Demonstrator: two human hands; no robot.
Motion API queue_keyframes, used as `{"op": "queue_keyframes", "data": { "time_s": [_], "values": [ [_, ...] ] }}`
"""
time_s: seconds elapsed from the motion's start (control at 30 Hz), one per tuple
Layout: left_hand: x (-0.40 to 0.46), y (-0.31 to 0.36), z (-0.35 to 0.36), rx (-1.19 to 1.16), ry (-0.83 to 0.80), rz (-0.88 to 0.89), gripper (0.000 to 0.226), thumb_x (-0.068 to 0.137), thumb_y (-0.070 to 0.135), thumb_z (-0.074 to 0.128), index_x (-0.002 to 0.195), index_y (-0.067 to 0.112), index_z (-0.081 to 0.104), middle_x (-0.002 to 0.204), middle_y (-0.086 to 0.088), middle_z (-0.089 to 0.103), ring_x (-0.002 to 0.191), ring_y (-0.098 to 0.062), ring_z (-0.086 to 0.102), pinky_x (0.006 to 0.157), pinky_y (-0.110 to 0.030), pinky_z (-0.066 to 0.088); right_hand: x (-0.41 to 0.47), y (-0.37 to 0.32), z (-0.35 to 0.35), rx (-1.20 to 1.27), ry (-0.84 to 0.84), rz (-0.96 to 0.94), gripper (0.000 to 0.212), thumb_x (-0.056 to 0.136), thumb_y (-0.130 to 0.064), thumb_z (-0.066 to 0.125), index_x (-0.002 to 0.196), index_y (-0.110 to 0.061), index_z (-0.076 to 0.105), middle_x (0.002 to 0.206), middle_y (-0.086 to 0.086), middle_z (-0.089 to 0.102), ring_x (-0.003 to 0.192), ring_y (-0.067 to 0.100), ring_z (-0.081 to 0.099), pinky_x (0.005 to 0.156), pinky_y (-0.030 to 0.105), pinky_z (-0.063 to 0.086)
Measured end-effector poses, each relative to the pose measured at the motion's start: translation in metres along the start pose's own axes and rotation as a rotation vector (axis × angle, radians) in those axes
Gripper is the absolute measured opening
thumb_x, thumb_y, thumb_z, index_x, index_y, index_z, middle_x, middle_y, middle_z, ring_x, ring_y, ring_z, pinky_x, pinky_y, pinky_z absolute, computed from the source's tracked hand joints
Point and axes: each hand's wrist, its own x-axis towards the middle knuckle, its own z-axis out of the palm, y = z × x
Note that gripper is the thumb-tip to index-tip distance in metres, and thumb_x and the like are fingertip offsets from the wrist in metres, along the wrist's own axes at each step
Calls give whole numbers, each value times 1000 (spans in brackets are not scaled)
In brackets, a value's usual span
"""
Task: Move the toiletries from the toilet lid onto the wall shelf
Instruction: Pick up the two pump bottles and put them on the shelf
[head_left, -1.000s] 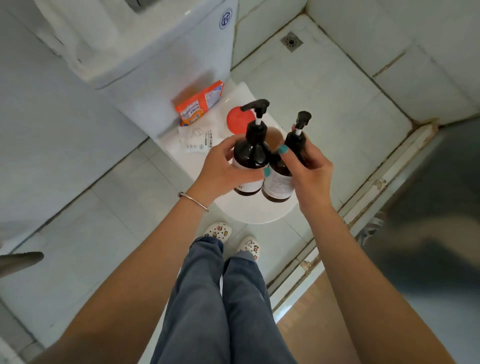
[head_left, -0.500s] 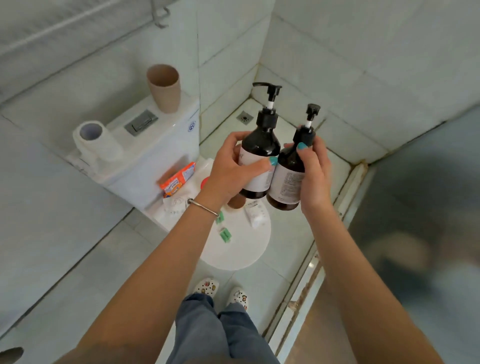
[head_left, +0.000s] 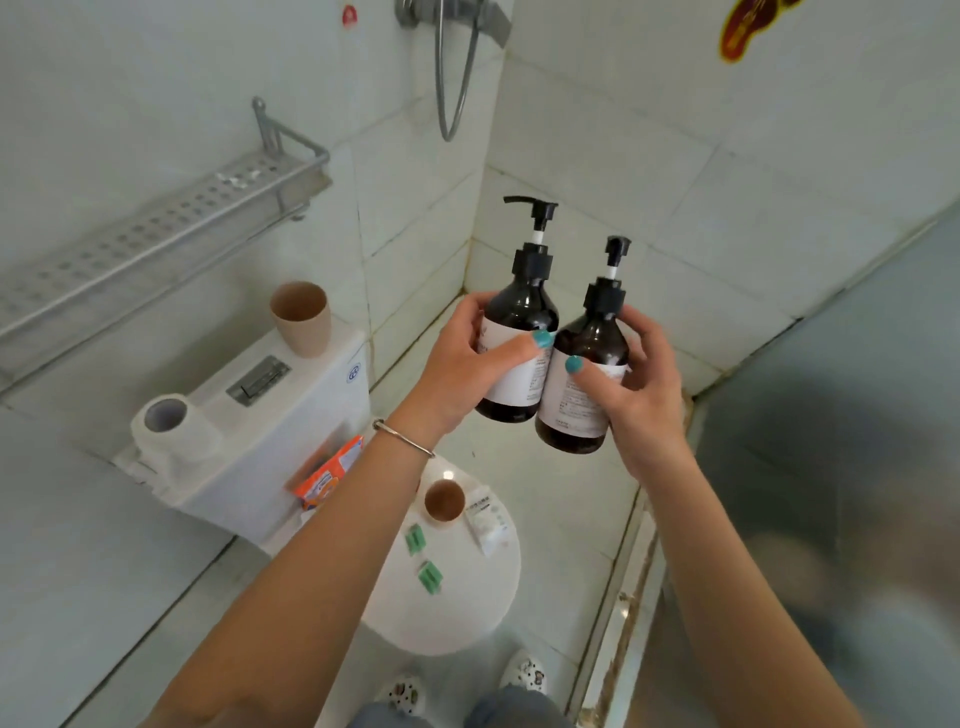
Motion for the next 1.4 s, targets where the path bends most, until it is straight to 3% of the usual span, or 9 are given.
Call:
{"op": "queue_keyframes", "data": {
  "time_s": [0.2,0.3,0.4,0.5,0.77,0.9,1.03,1.2,1.4],
  "values": [
    [44,-10,34,-11,86,-5,51,72,27,74,117,23,49,114,-4,64,101,-18,66,78,-32,57,58,16,-30,6,-68,-19,52,81,-28,67,126,-48,49,114,-19,65,110,13,64,94,46,54],
    [72,-18,61,34,164,12,53,77,25,74,122,21,47,117,-4,63,103,-19,65,81,-33,58,96,26,-57,-17,-177,-18,55,86,-33,62,135,-46,41,116,-23,61,109,6,62,91,39,54],
    [96,-23,91,6,273,1,52,80,20,73,125,18,46,116,-3,63,101,-18,66,77,-28,58,135,29,-86,-37,-296,-37,63,89,-15,67,141,-32,35,116,-18,59,101,-4,62,81,18,53],
    [117,-21,113,-52,355,11,60,71,30,74,123,17,47,116,-6,63,102,-22,66,77,-30,58,169,25,-108,-72,-413,-61,66,89,-3,64,137,-35,32,116,-19,56,97,-8,62,75,11,51],
    [152,-1,104,43,489,51,60,67,27,84,115,23,49,114,-4,65,99,-21,67,80,-36,58,227,20,-101,-44,-563,-101,69,89,-1,64,141,-29,28,120,-18,55,102,-6,62,76,12,51],
    [161,6,85,89,494,86,59,65,30,77,116,20,49,111,-2,65,95,-15,68,74,-26,57,243,22,-85,3,-595,-94,64,87,-15,57,140,-37,29,124,-15,57,111,4,61,86,23,52],
    [179,12,62,102,536,98,65,63,34,81,117,19,49,111,-2,65,95,-15,68,75,-27,56,271,21,-65,49,-746,-37,61,86,-12,48,139,-33,26,115,-32,60,111,-6,58,84,15,49],
    [223,6,42,85,664,92,70,63,34,82,121,17,47,113,-4,64,100,-20,67,83,-40,58,337,25,-40,-1,-859,-50,66,91,-11,63,138,-39,28,125,-17,58,115,3,60,85,21,53],
    [276,9,20,80,894,139,73,61,40,85,120,18,49,113,-3,66,100,-16,68,80,-32,58,432,26,8,32,-970,-40,65,63,-30,77,121,-34,48,121,-10,62,108,9,65,82,28,57]
  ]
}}
